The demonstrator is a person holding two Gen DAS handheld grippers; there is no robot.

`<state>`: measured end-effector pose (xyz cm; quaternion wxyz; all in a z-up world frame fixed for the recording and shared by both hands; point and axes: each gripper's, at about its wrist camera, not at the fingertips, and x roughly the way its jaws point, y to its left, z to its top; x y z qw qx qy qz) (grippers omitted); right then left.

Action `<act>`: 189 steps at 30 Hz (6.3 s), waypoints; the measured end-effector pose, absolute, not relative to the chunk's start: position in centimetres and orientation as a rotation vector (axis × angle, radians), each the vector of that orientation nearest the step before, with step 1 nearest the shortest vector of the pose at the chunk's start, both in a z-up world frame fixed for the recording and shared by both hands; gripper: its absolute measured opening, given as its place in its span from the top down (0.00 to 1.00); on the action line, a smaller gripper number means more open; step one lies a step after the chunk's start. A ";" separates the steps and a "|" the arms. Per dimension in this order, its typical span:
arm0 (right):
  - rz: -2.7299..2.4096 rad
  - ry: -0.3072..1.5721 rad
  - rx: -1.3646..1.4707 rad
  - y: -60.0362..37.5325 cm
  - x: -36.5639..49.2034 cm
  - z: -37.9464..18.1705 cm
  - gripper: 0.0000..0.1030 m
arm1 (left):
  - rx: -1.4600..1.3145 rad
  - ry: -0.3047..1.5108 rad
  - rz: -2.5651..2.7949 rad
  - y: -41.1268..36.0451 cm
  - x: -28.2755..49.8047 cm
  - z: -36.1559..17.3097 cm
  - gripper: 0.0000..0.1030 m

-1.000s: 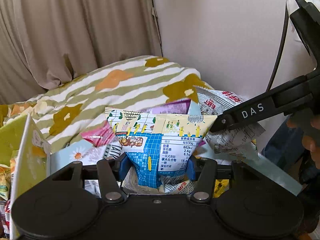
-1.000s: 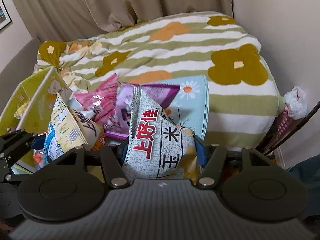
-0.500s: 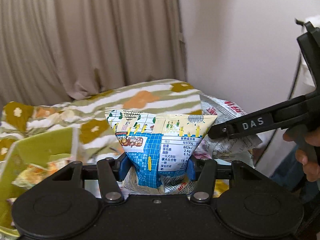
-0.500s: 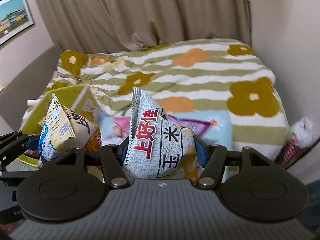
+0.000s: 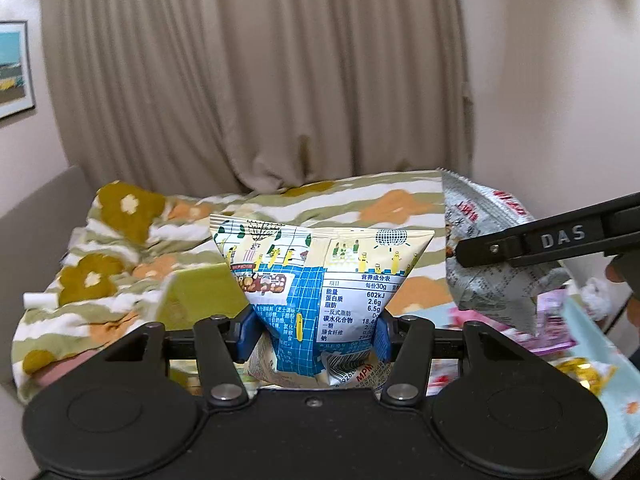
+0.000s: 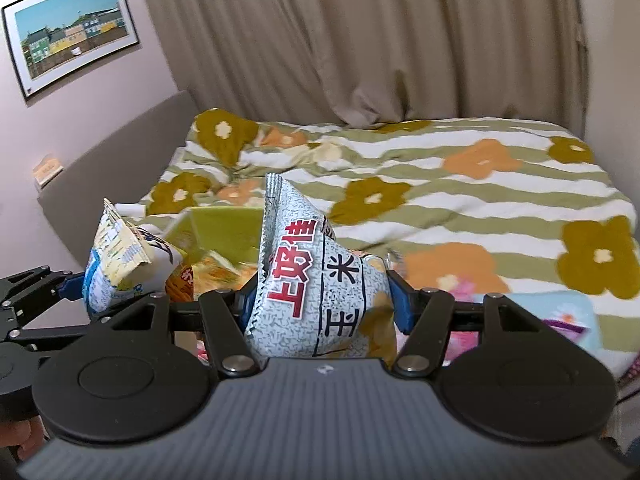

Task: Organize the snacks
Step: 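Lift both held bags and carry them toward the cardboard box, then lower both bags into the cardboard box and open both tools, then move both tools back over the snack tray toward the remaining bags, then grasp the pink-white bag with the left tool while the right tool grasps the gold bag, then carry both bags into the cardboard box and open both tools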

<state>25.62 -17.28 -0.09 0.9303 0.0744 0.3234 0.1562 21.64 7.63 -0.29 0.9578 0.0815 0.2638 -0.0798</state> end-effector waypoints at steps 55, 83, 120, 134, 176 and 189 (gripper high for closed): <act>0.267 0.747 0.201 -1.3 35.8 -5.3 0.00 | 0.027 0.796 -0.141 21.7 29.6 -5.6 0.03; 0.096 0.672 0.183 -6.6 24.2 0.4 0.00 | 0.049 0.674 -0.346 17.3 23.5 -0.7 0.03; 0.055 0.893 0.168 -35.1 17.7 -12.1 0.00 | 0.337 0.786 -0.563 -12.8 17.6 -14.9 0.14; 0.174 1.000 0.035 -33.3 21.2 -17.9 0.00 | 0.369 0.930 -0.557 -14.4 19.2 -19.6 0.45; 0.145 0.921 -0.131 -29.6 19.0 -13.2 0.36 | 0.241 0.844 -0.499 -10.6 14.7 -13.4 0.50; 0.175 0.782 -0.144 -23.9 18.3 -5.7 0.36 | 0.170 0.685 -0.398 -2.3 14.3 -5.8 0.50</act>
